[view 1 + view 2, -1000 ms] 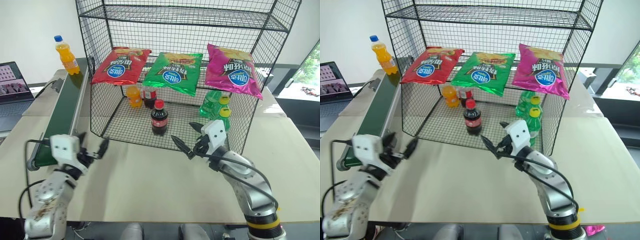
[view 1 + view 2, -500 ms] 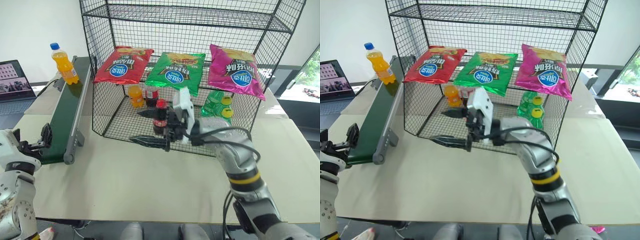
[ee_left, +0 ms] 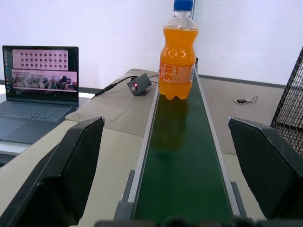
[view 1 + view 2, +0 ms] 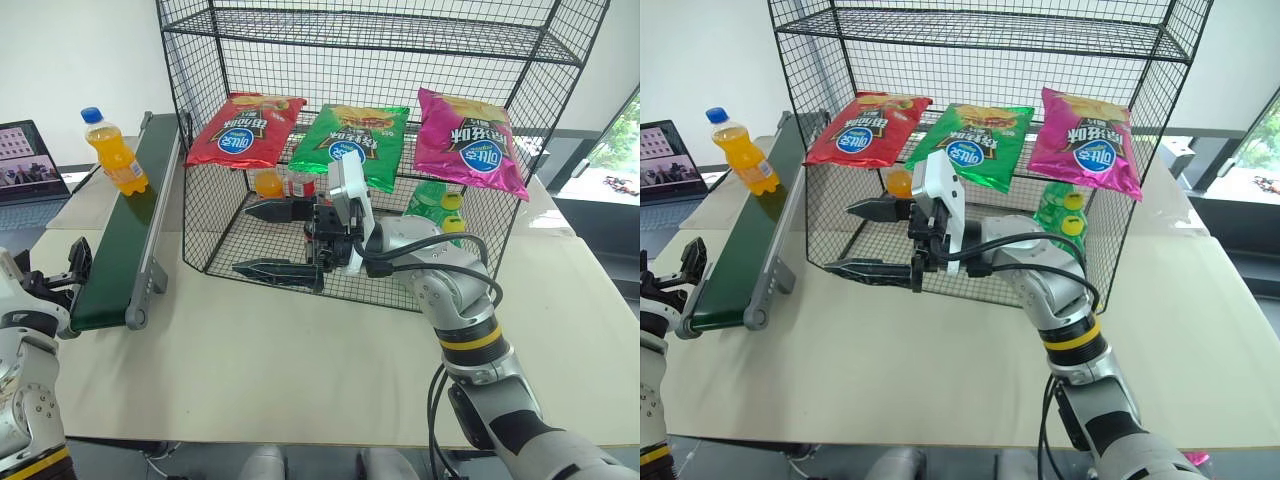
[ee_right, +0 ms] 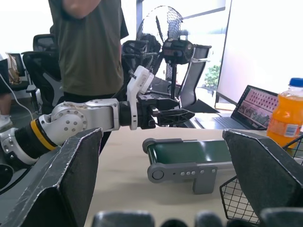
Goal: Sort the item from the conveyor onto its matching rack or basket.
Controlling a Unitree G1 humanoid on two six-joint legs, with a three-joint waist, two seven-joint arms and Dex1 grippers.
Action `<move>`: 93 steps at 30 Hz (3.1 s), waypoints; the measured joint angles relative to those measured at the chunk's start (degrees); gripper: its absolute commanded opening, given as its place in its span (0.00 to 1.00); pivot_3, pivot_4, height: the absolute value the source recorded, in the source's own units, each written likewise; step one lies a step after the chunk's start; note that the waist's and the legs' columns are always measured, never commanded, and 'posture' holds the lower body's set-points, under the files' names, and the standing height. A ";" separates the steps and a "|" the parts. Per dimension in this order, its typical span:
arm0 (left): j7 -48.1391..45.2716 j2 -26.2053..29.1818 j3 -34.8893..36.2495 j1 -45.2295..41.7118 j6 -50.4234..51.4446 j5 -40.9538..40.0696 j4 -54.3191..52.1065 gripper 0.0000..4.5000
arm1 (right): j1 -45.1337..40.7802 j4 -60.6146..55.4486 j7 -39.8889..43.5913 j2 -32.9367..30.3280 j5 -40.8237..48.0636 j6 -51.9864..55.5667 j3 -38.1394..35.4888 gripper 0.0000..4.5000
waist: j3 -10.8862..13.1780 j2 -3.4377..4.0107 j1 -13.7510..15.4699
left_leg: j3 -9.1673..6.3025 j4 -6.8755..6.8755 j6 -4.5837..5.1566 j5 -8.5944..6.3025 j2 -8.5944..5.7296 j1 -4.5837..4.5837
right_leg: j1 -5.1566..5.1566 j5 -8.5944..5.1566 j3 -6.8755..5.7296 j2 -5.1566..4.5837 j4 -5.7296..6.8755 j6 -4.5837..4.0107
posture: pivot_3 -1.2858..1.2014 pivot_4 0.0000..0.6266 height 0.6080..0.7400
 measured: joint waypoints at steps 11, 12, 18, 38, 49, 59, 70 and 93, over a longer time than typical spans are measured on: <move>-0.70 0.35 -1.96 -0.42 -1.12 1.02 1.55 0.99 | 0.01 -1.14 -1.51 1.30 1.61 0.00 -1.63 1.00 | 0.00 0.01 -0.09 | 0.00 -0.02 0.00 0.00 0.01 0.00 | -0.02 0.00 0.00 0.00 0.00 0.00 | 0.52 0.24 0.98; -0.79 0.46 -1.96 -0.42 -1.13 1.10 1.89 0.99 | 0.01 -1.31 -1.51 1.30 1.91 0.00 -1.71 1.00 | 0.00 0.01 -0.10 | 0.00 -0.02 0.00 0.00 0.01 0.00 | -0.02 0.00 0.00 0.00 0.00 0.00 | 0.52 0.24 0.98; -1.12 1.67 -1.95 -0.88 -1.90 1.32 3.16 0.99 | 0.01 -1.72 -1.51 1.38 3.22 0.00 -1.80 1.00 | 0.01 0.02 -0.10 | 0.00 -0.03 0.00 0.00 0.01 0.00 | -0.02 0.00 0.00 0.00 -0.01 0.00 | 0.52 0.24 0.98; -3.07 4.07 -2.72 -2.81 -2.40 1.85 6.39 0.73 | 0.06 -2.87 -3.17 1.53 3.43 0.04 -1.82 1.00 | 0.02 0.03 -0.18 | 0.01 -0.06 0.00 0.00 0.02 -0.01 | -0.05 0.00 0.00 0.00 -0.02 0.00 | 0.52 0.24 0.98; -3.67 5.66 -2.00 5.13 9.33 -6.01 -11.41 0.56 | 5.42 -5.88 -6.06 -1.73 2.94 0.37 -2.07 1.00 | 0.18 -0.17 0.20 | 0.00 -0.06 -0.01 0.00 0.01 -0.06 | -0.05 0.00 -0.02 -0.05 -0.08 0.00 | 0.52 0.24 0.98; -4.90 2.08 -21.31 -8.36 13.50 -7.80 -11.74 0.56 | 14.67 -10.49 -14.46 -4.27 -5.83 -1.34 0.02 1.00 | 0.21 -0.06 0.37 | -0.02 -0.04 -0.13 0.09 0.02 -0.04 | -0.02 0.01 -0.04 0.05 -0.11 -0.01 | 0.52 0.24 0.98; -4.90 -10.20 -34.86 -29.19 -15.12 13.64 31.17 0.56 | 17.45 -9.58 -24.90 -3.46 -15.28 0.22 2.13 1.00 | 0.20 -0.12 0.02 | 0.01 -0.06 -0.11 0.09 -0.06 -0.16 | -0.09 0.03 0.01 0.01 -0.21 -0.02 | 0.52 0.24 0.98; -7.16 -10.70 -30.90 -17.90 -14.00 14.12 24.73 0.99 | 19.62 -11.84 -28.48 -2.29 -14.91 2.81 -1.22 1.00 | 0.19 -0.10 -0.32 | -0.03 -0.04 -0.10 0.09 -0.04 -0.07 | -0.02 0.05 -0.01 0.00 -0.01 0.05 | 0.52 0.24 0.98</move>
